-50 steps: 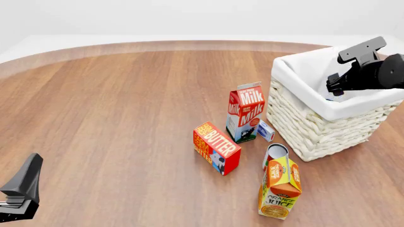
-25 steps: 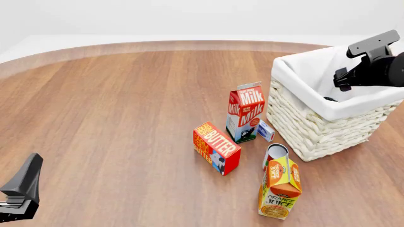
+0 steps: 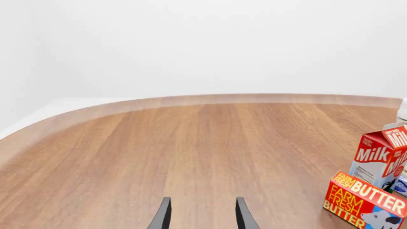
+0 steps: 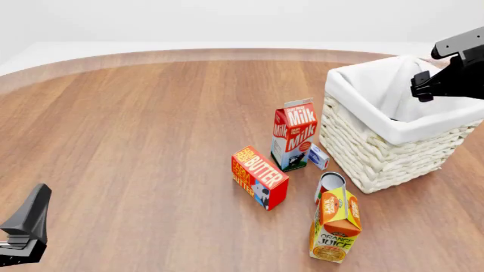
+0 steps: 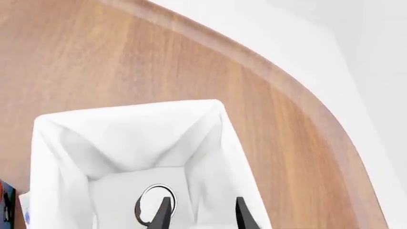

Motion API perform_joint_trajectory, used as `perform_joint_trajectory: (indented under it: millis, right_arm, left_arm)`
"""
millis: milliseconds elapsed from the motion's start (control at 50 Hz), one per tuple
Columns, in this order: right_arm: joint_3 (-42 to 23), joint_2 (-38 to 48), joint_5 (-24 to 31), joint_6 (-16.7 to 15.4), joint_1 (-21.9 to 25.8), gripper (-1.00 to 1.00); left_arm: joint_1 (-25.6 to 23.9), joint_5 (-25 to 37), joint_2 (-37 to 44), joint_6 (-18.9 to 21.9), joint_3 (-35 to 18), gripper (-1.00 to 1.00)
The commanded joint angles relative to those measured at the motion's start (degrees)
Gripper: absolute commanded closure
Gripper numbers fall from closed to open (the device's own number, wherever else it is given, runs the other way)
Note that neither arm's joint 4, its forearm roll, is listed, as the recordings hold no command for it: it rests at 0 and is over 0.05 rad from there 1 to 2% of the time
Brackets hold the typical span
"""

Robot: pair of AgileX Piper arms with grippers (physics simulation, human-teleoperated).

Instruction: Pick up the alphabet soup, and put it in the basket.

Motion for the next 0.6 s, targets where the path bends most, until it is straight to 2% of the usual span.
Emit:
perform_joint_trajectory:
  millis: [20, 340, 600]
  right_arm:
    - [2.1, -4.2, 0.2, 0.9, 0.8, -1.00]
    - [5.3, -9.2, 0.0, 1.9, 1.8, -1.00]
    - [10.7, -16.9, -1.2, 5.5, 2.4, -1.00]
  left_arm:
    - [0.0, 0.0, 0.0, 0.0, 0.0, -1.00]
    - [0.0, 0.0, 0.0, 0.0, 0.0, -1.00]
    - [0.0, 0.0, 0.0, 0.0, 0.0, -1.00]
